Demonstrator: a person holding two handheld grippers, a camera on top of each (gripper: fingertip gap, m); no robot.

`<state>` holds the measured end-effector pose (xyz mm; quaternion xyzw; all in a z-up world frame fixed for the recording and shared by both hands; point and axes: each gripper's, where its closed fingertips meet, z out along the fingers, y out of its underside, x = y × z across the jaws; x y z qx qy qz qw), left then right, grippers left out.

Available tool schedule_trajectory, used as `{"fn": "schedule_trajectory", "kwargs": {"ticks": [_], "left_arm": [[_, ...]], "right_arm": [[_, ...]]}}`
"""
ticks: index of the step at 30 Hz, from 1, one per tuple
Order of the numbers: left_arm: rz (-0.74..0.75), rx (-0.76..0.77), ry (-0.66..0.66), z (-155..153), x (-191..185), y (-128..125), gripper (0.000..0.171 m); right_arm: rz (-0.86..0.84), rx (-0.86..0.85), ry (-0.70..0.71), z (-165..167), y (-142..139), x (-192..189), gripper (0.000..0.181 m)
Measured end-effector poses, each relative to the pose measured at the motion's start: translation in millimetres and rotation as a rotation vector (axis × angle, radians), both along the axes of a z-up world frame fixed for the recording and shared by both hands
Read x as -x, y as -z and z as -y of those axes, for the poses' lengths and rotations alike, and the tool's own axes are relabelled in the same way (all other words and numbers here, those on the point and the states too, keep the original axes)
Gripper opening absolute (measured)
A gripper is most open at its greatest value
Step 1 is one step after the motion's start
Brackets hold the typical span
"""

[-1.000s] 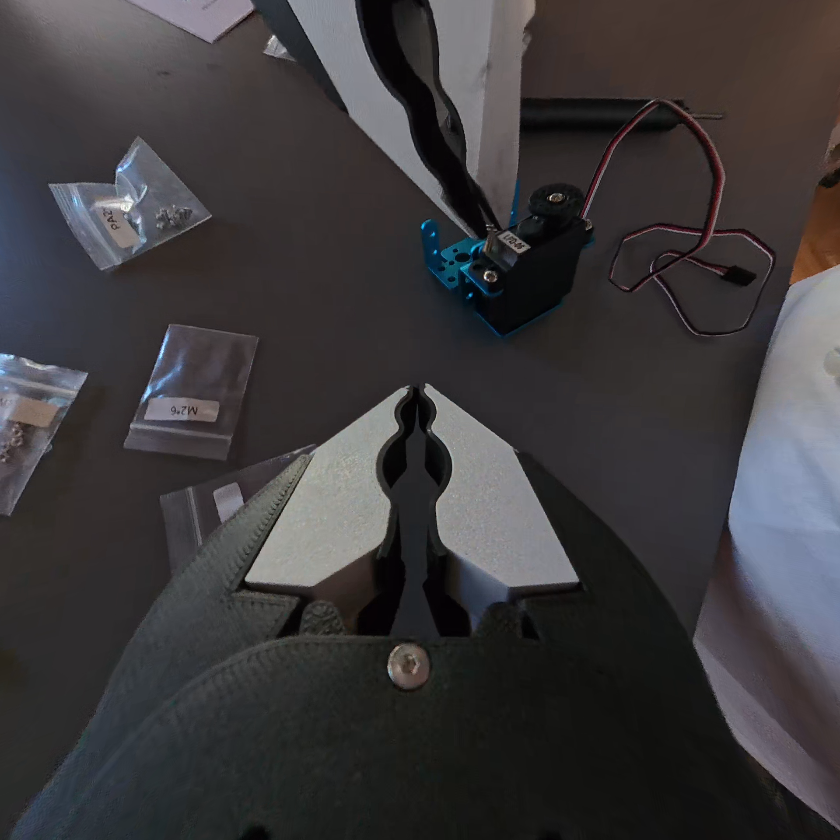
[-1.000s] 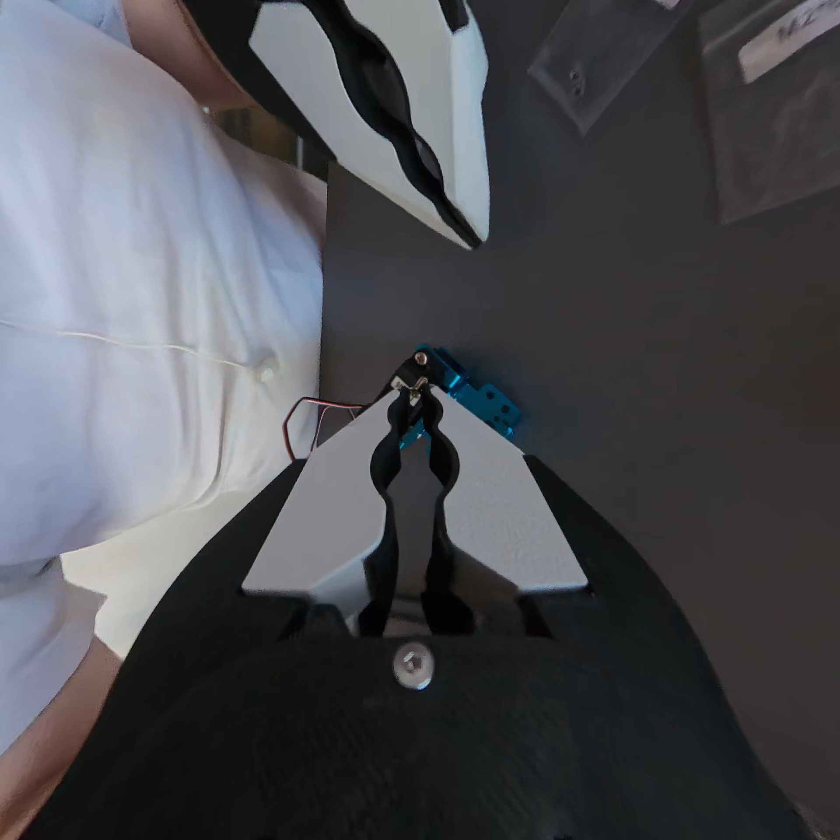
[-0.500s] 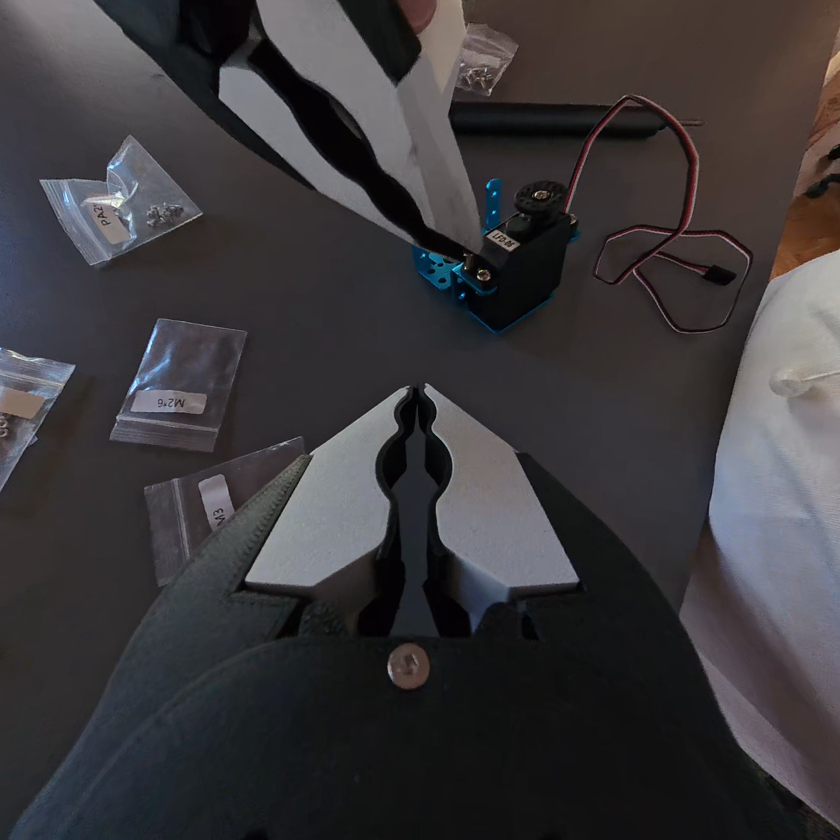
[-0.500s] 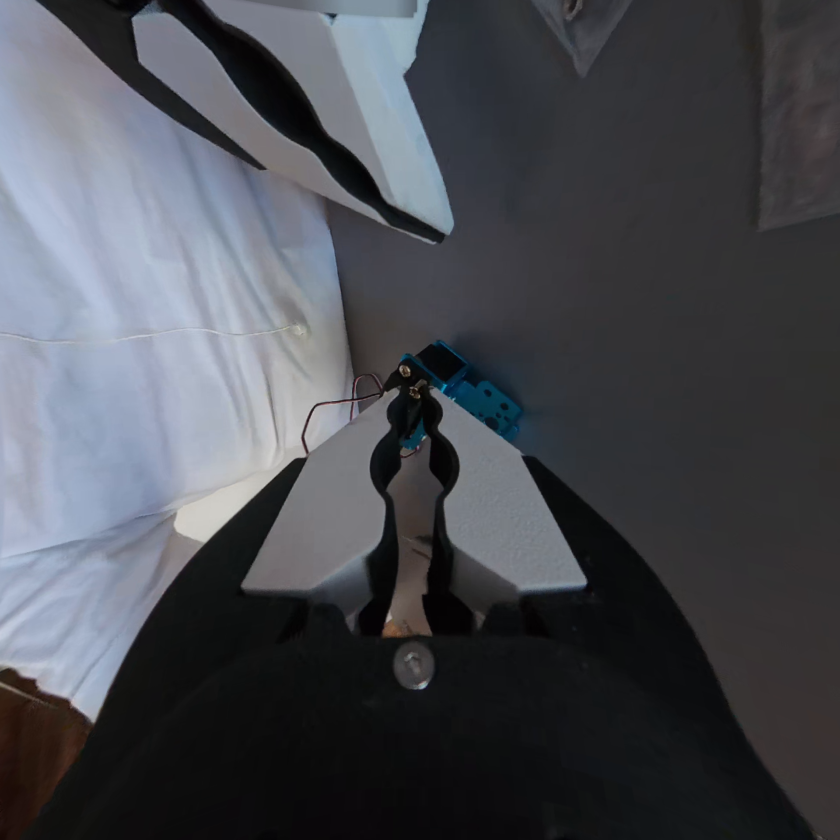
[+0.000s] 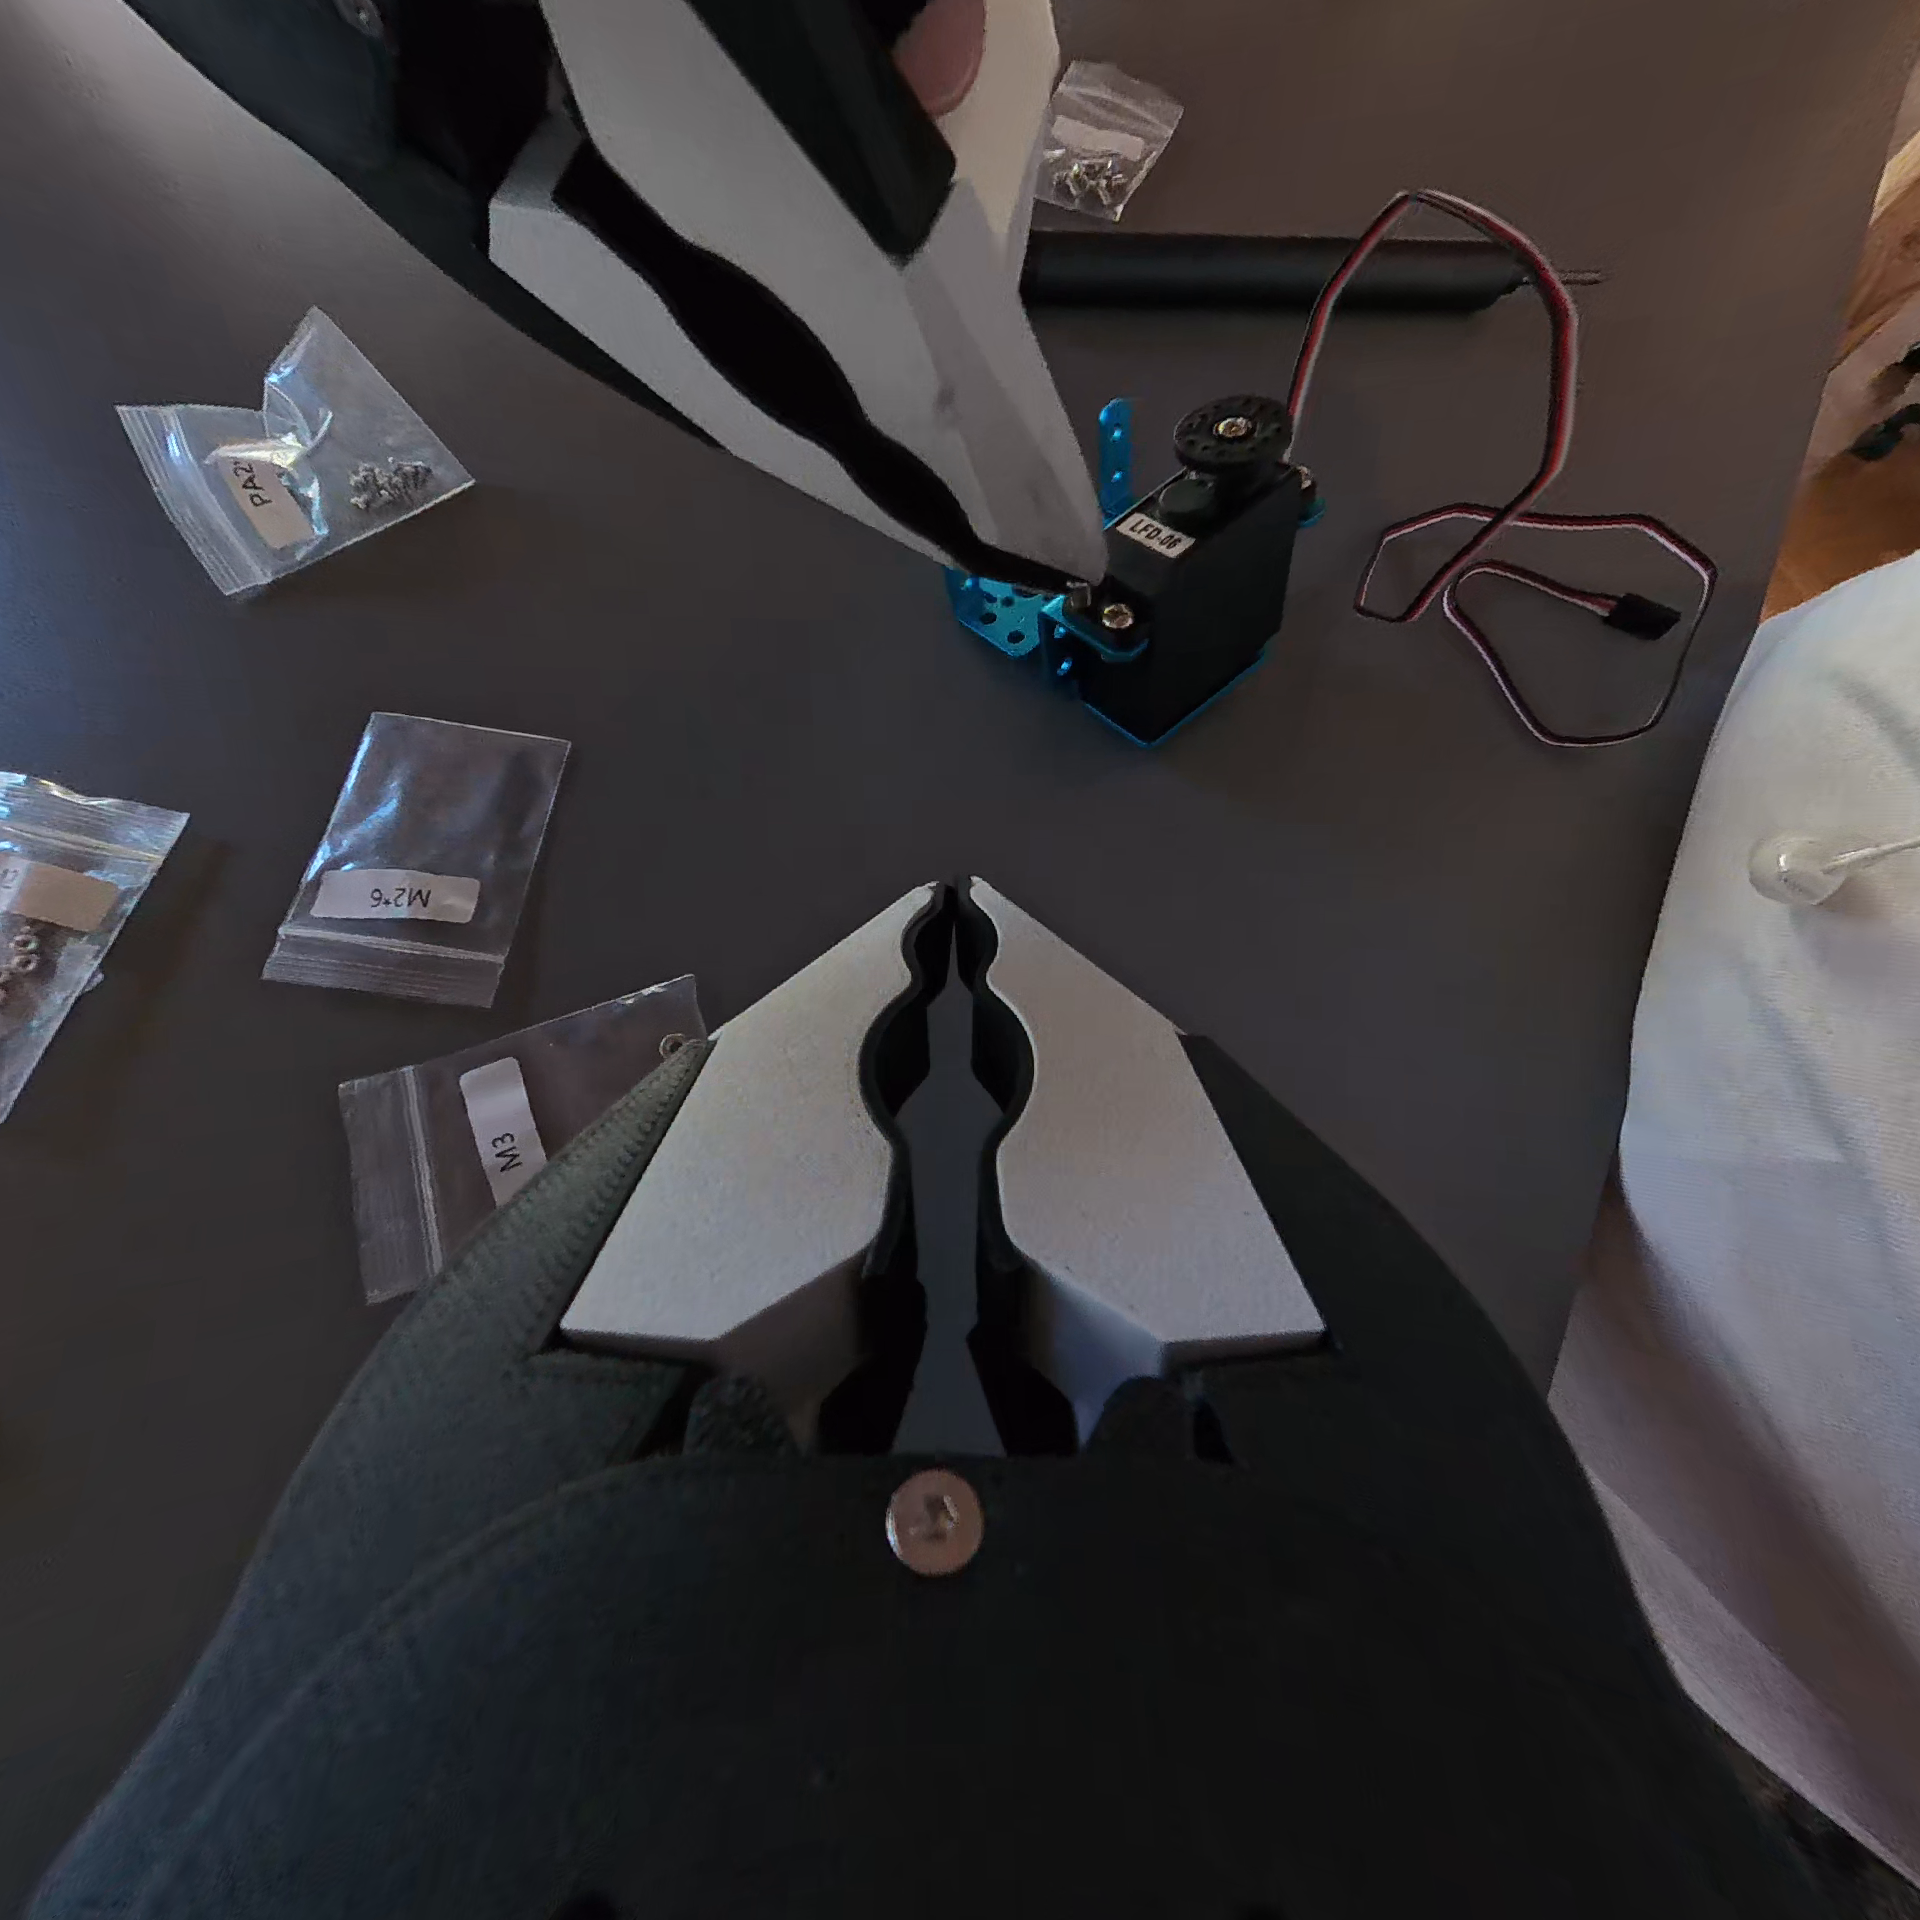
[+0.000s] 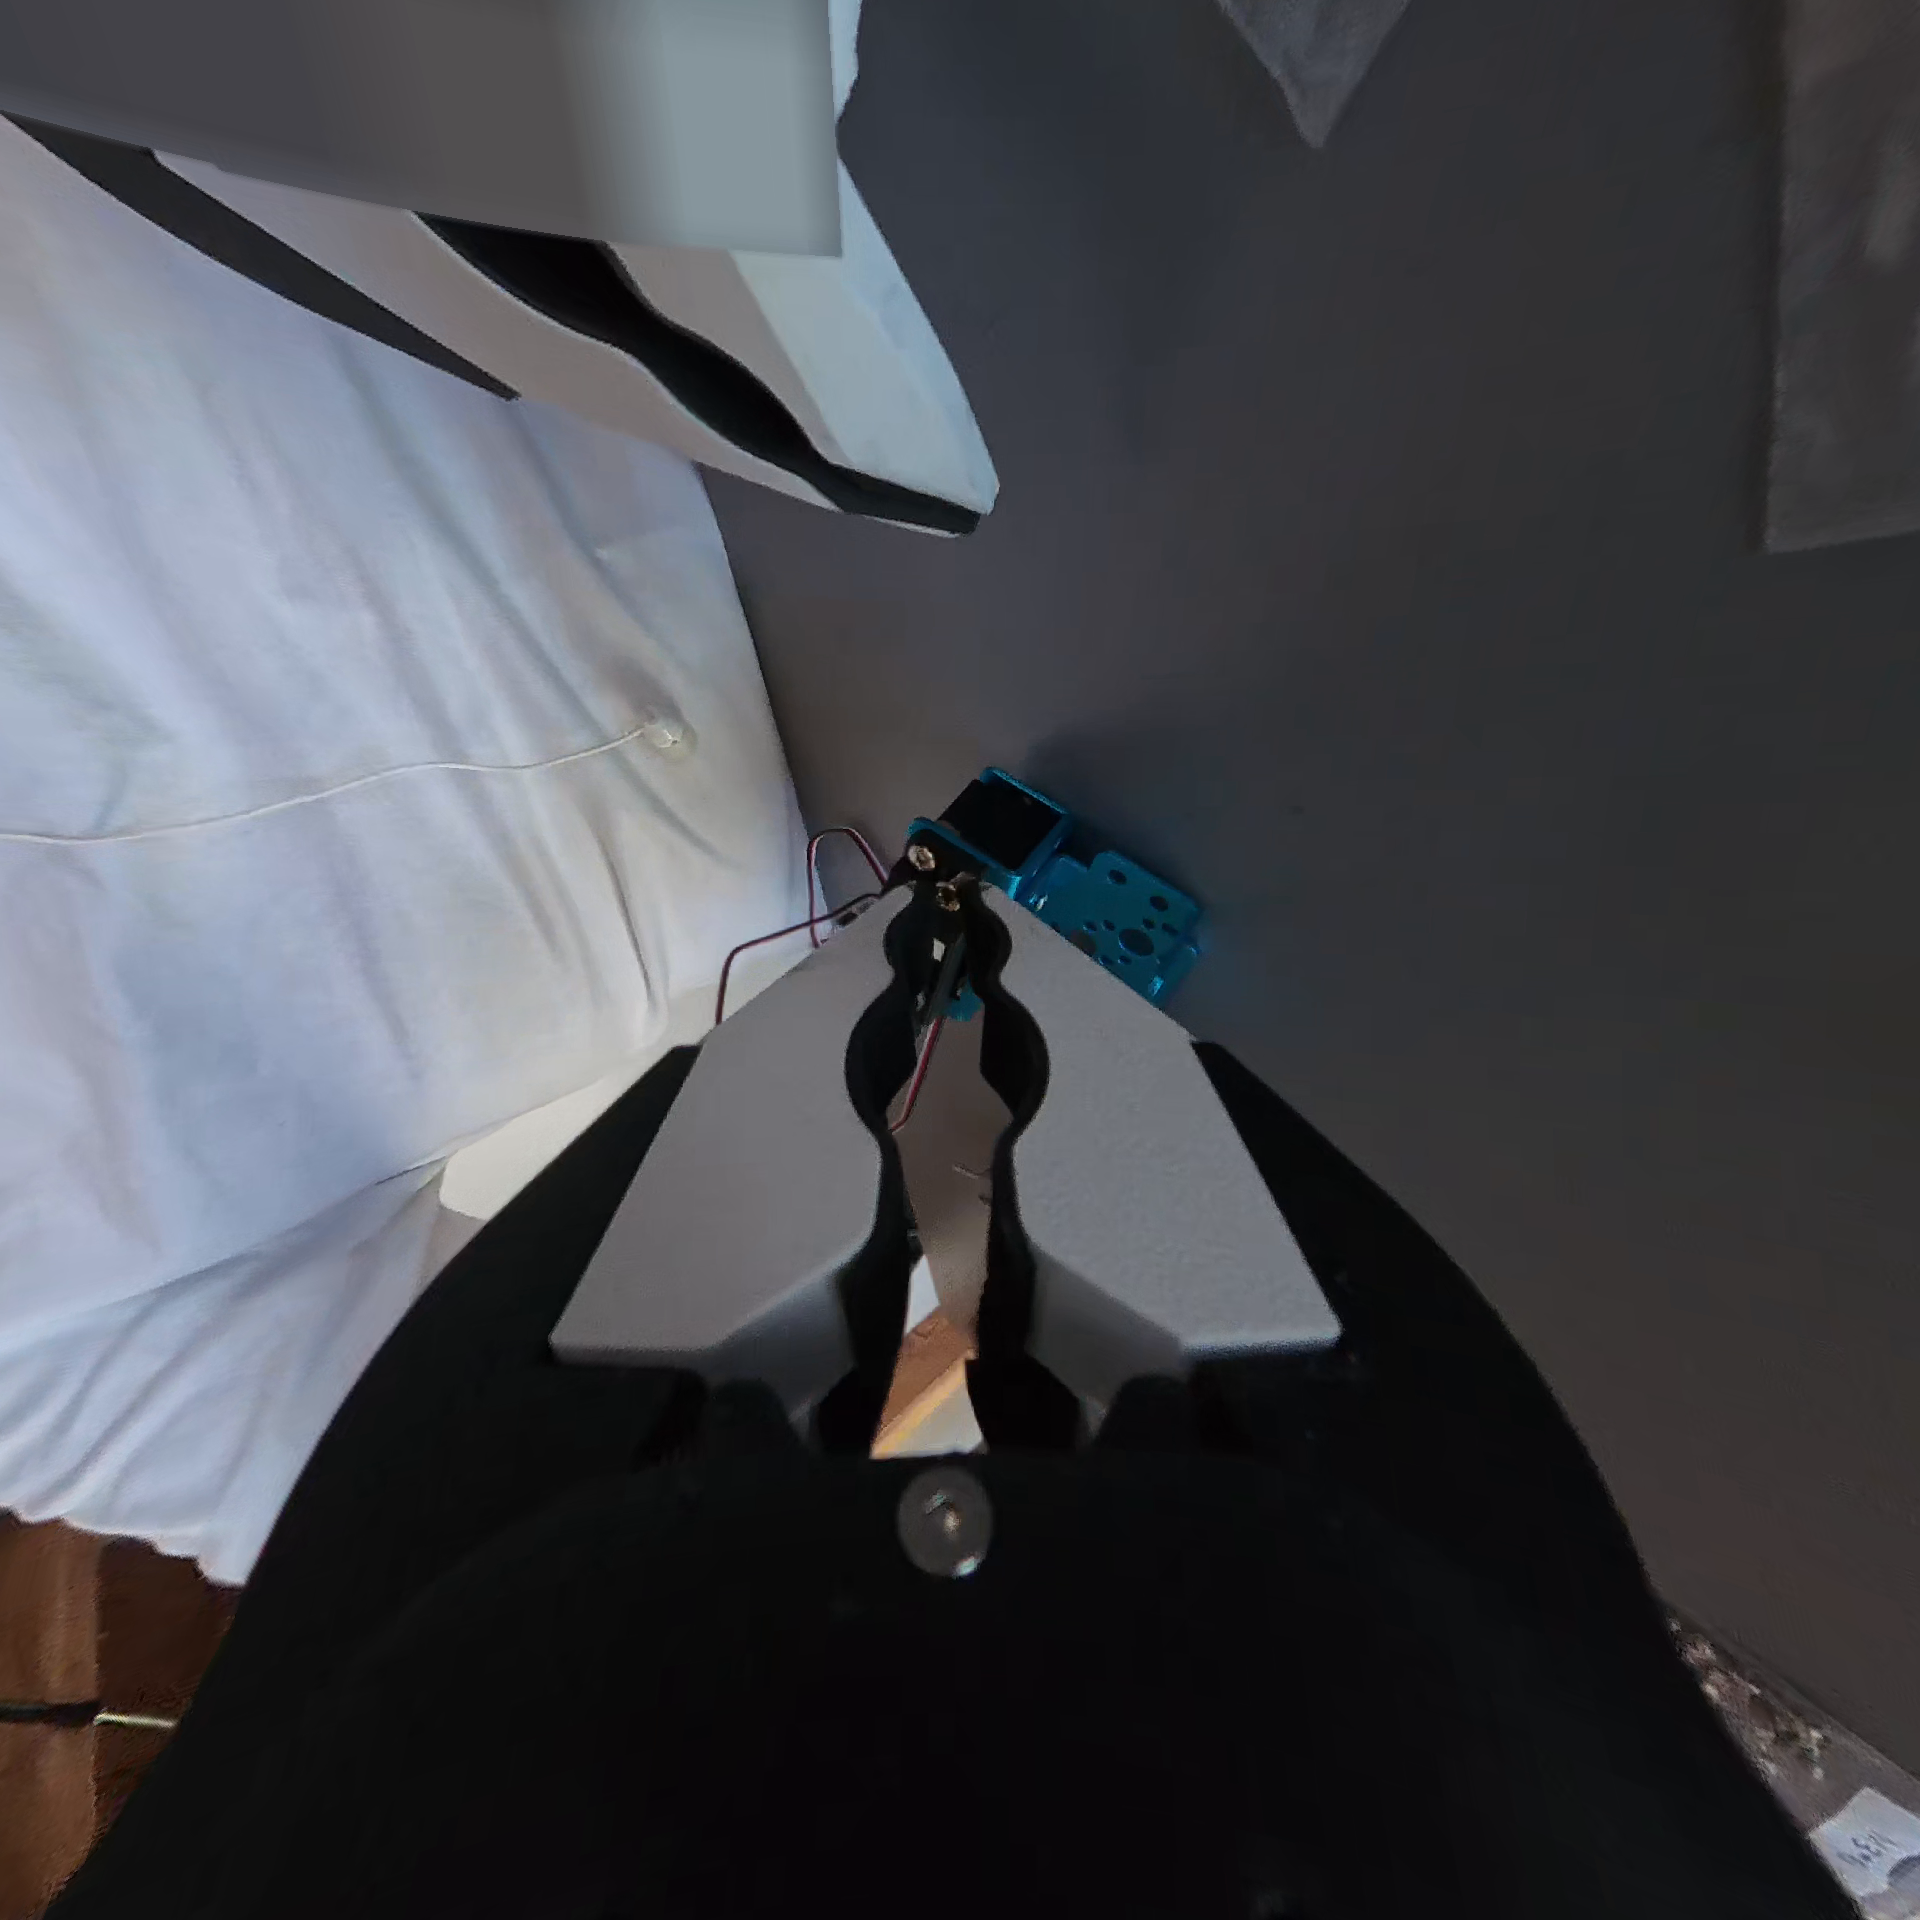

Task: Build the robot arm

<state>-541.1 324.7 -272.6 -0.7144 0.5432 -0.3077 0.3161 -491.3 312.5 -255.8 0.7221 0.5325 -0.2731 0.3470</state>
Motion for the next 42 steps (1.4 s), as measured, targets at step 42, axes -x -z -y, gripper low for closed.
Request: {"fn": "schedule_trajectory", "kwargs": {"ticks": [42], "left_arm": [[-0.002,0.046,0.014,10,-3,4,0.0]], "right_arm": [[-0.272,-0.246,0.064,3,0,0,0.0]]}}
